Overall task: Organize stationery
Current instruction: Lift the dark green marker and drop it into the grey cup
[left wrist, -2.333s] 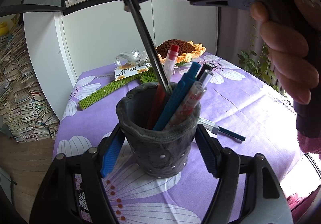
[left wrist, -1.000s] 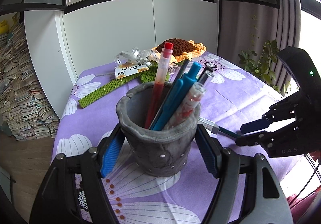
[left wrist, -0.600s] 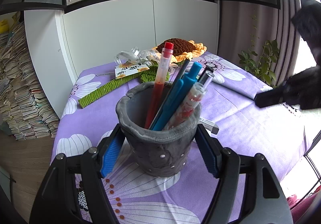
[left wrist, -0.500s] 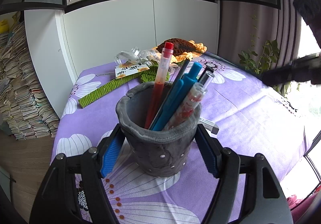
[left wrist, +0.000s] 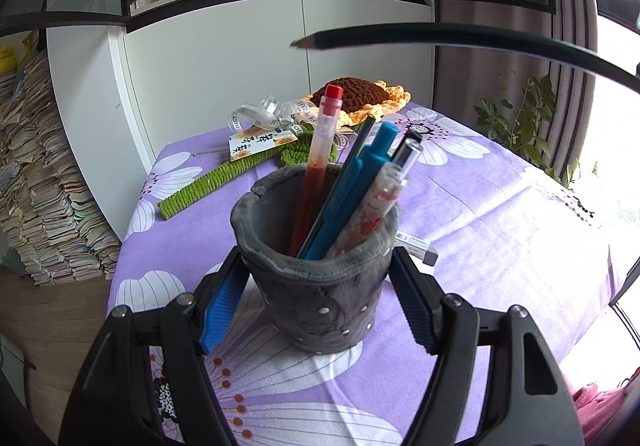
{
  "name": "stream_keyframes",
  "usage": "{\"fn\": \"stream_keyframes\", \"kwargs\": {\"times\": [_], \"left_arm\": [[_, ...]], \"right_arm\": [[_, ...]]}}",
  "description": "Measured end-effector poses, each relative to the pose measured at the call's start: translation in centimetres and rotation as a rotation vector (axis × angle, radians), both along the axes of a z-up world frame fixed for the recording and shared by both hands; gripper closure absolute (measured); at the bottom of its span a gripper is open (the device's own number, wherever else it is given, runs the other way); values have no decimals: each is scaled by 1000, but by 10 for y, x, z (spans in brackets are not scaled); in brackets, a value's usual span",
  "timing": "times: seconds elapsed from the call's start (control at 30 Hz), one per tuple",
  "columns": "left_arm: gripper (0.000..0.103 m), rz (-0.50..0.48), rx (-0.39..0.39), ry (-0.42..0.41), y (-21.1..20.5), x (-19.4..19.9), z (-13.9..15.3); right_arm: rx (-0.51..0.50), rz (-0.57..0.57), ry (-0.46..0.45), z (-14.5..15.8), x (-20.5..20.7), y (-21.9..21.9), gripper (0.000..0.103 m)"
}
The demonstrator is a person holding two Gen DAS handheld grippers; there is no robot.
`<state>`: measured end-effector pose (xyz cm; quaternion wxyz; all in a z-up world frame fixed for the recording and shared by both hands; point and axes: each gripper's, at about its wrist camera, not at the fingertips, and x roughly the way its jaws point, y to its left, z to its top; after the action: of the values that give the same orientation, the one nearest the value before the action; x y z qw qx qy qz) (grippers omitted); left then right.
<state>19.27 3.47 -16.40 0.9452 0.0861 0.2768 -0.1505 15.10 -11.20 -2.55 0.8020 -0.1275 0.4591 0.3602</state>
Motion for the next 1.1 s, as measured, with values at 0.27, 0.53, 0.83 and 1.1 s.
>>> {"fn": "stream_keyframes", "kwargs": {"times": [0.27,0.53,0.83,1.1], "left_arm": [[31,4,15,-14,-1,-3,0],[31,-8,12,-17,1,0,-1],[31,-5,4,-15,2,1,0],[32,-9,1,-16,2,2,-1]], "right_arm": [[-316,146,100,18,38,35,95],[-396,160,33,46,50,63,95],[-348,179,-56,47,58,98,95],[41,-68,-83,64,61,20,93]]}}
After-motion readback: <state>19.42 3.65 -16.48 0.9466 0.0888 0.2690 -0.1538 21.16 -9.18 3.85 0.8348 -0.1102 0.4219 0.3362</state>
